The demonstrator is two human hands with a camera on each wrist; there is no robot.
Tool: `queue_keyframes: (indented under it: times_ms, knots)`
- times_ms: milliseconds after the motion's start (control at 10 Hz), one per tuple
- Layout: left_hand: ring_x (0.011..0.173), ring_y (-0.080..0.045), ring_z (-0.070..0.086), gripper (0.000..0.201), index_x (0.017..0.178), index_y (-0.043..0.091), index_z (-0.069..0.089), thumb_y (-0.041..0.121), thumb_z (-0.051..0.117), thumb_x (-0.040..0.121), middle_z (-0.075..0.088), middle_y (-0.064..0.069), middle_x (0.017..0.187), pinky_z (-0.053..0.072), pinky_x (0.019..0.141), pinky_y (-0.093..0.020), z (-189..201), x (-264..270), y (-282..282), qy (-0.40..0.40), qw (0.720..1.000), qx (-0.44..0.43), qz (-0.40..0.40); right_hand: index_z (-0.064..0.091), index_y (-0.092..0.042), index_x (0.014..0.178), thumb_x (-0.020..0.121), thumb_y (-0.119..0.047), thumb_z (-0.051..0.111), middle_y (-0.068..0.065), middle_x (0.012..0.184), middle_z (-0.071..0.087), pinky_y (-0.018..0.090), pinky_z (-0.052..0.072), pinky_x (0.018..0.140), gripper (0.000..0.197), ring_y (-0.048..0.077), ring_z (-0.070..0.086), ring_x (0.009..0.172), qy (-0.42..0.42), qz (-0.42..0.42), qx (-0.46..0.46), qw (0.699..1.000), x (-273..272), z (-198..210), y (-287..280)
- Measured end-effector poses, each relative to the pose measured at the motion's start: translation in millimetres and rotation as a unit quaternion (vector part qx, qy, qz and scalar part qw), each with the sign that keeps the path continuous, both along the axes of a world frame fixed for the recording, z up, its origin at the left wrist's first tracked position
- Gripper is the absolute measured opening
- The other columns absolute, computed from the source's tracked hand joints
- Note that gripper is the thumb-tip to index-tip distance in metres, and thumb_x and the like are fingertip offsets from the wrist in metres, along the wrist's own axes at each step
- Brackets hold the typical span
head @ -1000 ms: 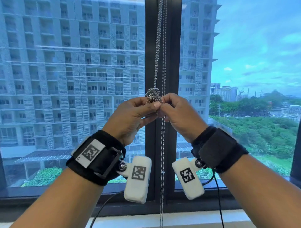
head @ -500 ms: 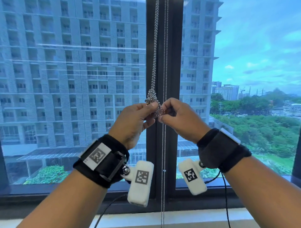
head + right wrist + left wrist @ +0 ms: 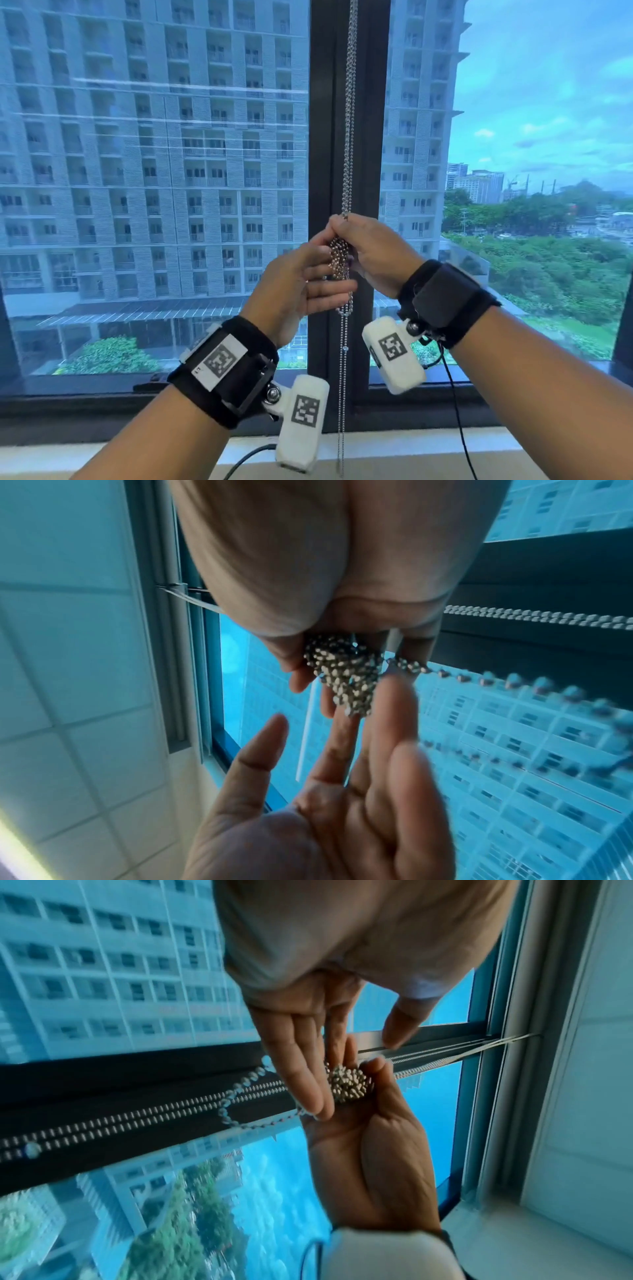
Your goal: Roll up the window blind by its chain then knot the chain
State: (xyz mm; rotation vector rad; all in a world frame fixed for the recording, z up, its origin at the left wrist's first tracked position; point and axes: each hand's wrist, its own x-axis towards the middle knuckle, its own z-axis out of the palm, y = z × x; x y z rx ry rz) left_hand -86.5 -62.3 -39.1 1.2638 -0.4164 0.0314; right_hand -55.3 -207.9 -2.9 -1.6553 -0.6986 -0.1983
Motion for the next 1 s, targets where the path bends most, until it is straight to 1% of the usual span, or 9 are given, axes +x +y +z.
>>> queue_keyframes:
  times_ms: [100, 200, 300, 500, 600, 700, 800, 900, 1000]
  knots:
    - [0.077, -0.032, 0.076, 0.036, 0.109, 0.011, 0.065, 0.043, 0.054, 0.097, 0.077, -0.01, 0.09, 0.06, 0.064, -0.038, -7, 5, 11, 0.038, 0.996, 0.019, 0.077, 0.064, 0.0, 0.097, 0.107, -0.03, 0.041, 0.015, 0.093, 0.068, 0.04, 0.05, 0.081, 0.04, 0.027, 0.062, 0.086, 0.039, 0.013, 0.024, 0.999, 7, -19, -3]
    - [0.061, -0.023, 0.07, 0.04, 0.11, 0.012, 0.058, 0.05, 0.053, 0.097, 0.072, -0.008, 0.08, 0.058, 0.058, -0.034, -12, 11, 16, 0.038, 0.992, 0.055, 0.107, 0.059, -0.002, 0.102, 0.107, -0.032, 0.039, 0.006, 0.081, 0.065, 0.031, 0.052, 0.067, 0.036, 0.017, 0.062, 0.069, 0.072, 0.012, 0.049, 0.996, 13, -35, -4]
    - [0.057, -0.02, 0.068, 0.041, 0.11, 0.011, 0.057, 0.05, 0.052, 0.098, 0.068, -0.01, 0.084, 0.056, 0.055, -0.032, -16, 16, 18, 0.041, 0.991, 0.069, 0.103, 0.054, -0.007, 0.092, 0.107, -0.03, 0.04, 0.004, 0.076, 0.06, 0.03, 0.049, 0.06, 0.03, 0.015, 0.058, 0.058, 0.074, -0.006, 0.071, 0.995, 19, -43, -5]
    - [0.069, -0.023, 0.07, 0.041, 0.114, 0.007, 0.058, 0.044, 0.055, 0.098, 0.068, -0.012, 0.094, 0.06, 0.068, -0.038, -15, 22, 30, 0.012, 0.985, 0.142, 0.094, 0.057, -0.009, 0.09, 0.104, -0.024, 0.045, 0.006, 0.078, 0.058, 0.033, 0.051, 0.061, 0.024, 0.014, 0.058, 0.055, 0.029, -0.098, -0.012, 0.995, 32, -38, -15]
    - [0.084, -0.022, 0.074, 0.04, 0.11, 0.007, 0.061, 0.044, 0.058, 0.096, 0.07, -0.011, 0.104, 0.061, 0.082, -0.042, -10, 28, 46, -0.034, 0.97, 0.205, 0.128, 0.061, -0.009, 0.098, 0.103, -0.028, 0.047, 0.003, 0.087, 0.066, 0.033, 0.054, 0.071, 0.023, 0.015, 0.067, 0.069, 0.005, -0.144, -0.058, 0.988, 35, -33, -18]
    - [0.098, -0.018, 0.07, 0.033, 0.105, 0.014, 0.064, 0.045, 0.058, 0.096, 0.07, -0.007, 0.11, 0.057, 0.092, -0.042, -4, 30, 69, -0.08, 0.942, 0.282, 0.167, 0.057, -0.018, 0.119, 0.1, -0.045, 0.048, -0.001, 0.114, 0.069, 0.036, 0.05, 0.095, 0.034, 0.014, 0.067, 0.104, -0.034, -0.198, -0.105, 0.974, 38, -29, -19]
    - [0.102, -0.02, 0.065, 0.034, 0.109, 0.021, 0.065, 0.051, 0.054, 0.096, 0.068, 0.0, 0.112, 0.053, 0.09, -0.039, 5, 27, 92, -0.113, 0.905, 0.363, 0.19, 0.03, -0.02, 0.151, 0.099, -0.052, 0.048, 0.002, 0.156, 0.038, 0.04, 0.033, 0.115, 0.064, 0.018, 0.039, 0.142, -0.052, -0.249, -0.13, 0.958, 36, -23, -16]
    - [0.106, -0.013, 0.059, 0.041, 0.124, 0.025, 0.062, 0.052, 0.05, 0.097, 0.061, 0.011, 0.117, 0.043, 0.085, -0.031, 13, 25, 121, -0.124, 0.888, 0.393, 0.202, 0.009, -0.018, 0.16, 0.101, -0.048, 0.045, -0.003, 0.168, 0.005, 0.037, 0.009, 0.124, 0.075, 0.011, 0.004, 0.154, -0.129, -0.312, -0.115, 0.934, 26, -15, -2]
    - [0.107, -0.011, 0.056, 0.046, 0.13, 0.023, 0.059, 0.053, 0.049, 0.098, 0.059, 0.009, 0.121, 0.041, 0.085, -0.027, 25, 25, 152, -0.135, 0.881, 0.394, 0.224, 0.016, -0.021, 0.159, 0.102, -0.046, 0.044, -0.006, 0.168, 0.006, 0.029, 0.005, 0.123, 0.068, 0.007, 0.002, 0.153, -0.219, -0.324, -0.098, 0.915, 17, 0, 23]
